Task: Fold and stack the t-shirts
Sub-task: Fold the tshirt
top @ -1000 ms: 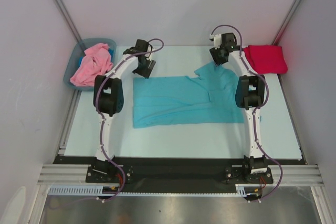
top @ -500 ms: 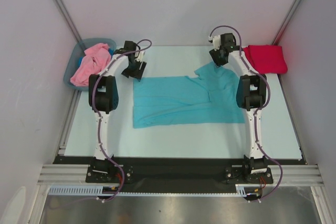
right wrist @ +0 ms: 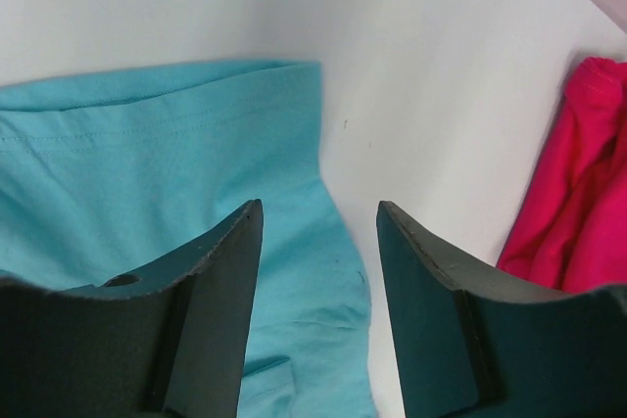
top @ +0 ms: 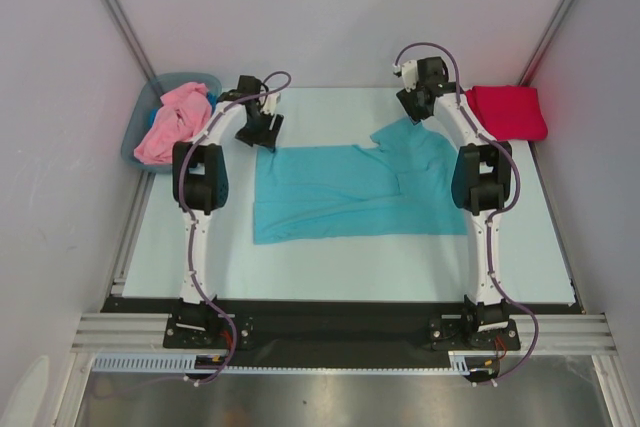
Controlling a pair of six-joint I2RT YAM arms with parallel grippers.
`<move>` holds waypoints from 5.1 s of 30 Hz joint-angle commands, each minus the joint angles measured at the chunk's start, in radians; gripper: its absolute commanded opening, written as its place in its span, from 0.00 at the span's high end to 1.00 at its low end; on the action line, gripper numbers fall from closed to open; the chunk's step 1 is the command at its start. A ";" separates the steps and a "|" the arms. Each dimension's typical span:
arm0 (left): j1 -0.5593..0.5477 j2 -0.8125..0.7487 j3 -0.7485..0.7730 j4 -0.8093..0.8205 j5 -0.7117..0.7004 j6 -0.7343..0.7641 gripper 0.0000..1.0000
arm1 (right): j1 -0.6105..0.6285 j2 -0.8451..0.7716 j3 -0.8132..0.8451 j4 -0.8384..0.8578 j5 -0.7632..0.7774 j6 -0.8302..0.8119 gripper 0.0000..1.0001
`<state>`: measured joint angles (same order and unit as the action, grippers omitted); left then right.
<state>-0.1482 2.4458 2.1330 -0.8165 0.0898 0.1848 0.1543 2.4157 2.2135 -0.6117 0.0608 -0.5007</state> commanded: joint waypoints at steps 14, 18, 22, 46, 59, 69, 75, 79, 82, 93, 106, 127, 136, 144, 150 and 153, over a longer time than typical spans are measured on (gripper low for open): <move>-0.007 0.033 0.039 0.007 0.091 0.018 0.79 | 0.010 -0.086 0.003 0.018 0.039 -0.036 0.44; -0.007 0.027 0.033 0.005 0.070 0.016 1.00 | 0.010 -0.081 0.003 0.020 0.039 -0.035 0.44; -0.005 0.012 0.012 0.008 0.045 0.019 1.00 | 0.011 -0.072 0.005 0.023 0.034 -0.038 0.44; -0.002 -0.278 -0.120 -0.069 -0.059 0.162 1.00 | -0.062 0.146 0.097 0.116 -0.090 0.071 0.42; -0.053 -0.263 -0.097 -0.076 -0.087 0.193 1.00 | -0.076 0.134 0.080 0.110 -0.148 0.082 0.45; -0.054 -0.266 -0.108 -0.079 -0.122 0.214 1.00 | -0.053 0.132 0.091 0.113 -0.223 0.145 0.34; -0.054 -0.269 -0.107 -0.088 -0.128 0.222 1.00 | -0.058 0.189 0.110 0.124 -0.214 0.168 0.33; -0.054 -0.277 -0.119 -0.095 -0.136 0.235 1.00 | -0.064 0.209 0.127 0.135 -0.222 0.174 0.32; -0.054 -0.280 -0.117 -0.101 -0.139 0.242 1.00 | -0.065 0.224 0.147 0.139 -0.228 0.171 0.32; -0.060 -0.275 -0.110 -0.110 -0.147 0.246 1.00 | -0.065 0.249 0.160 0.127 -0.265 0.186 0.51; -0.071 -0.284 -0.111 -0.112 -0.139 0.243 1.00 | -0.064 0.240 0.158 0.115 -0.257 0.200 0.89; -0.068 -0.344 -0.246 -0.039 -0.179 0.301 1.00 | -0.145 -0.112 -0.024 -0.051 -0.245 0.014 1.00; -0.068 -0.380 -0.305 0.010 -0.167 0.297 1.00 | -0.145 -0.184 -0.081 -0.112 -0.280 -0.052 1.00; -0.064 -0.419 -0.361 0.053 -0.197 0.335 1.00 | -0.147 -0.194 -0.077 -0.181 -0.299 -0.078 1.00; -0.053 -0.433 -0.392 0.060 -0.200 0.352 1.00 | -0.177 -0.217 -0.057 -0.250 -0.315 -0.101 1.00; -0.048 -0.439 -0.404 0.066 -0.196 0.351 1.00 | -0.188 -0.224 -0.040 -0.283 -0.325 -0.105 1.00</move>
<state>-0.2111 2.0869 1.7382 -0.7723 -0.0849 0.5091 -0.0116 2.2776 2.1284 -0.8463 -0.2462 -0.5819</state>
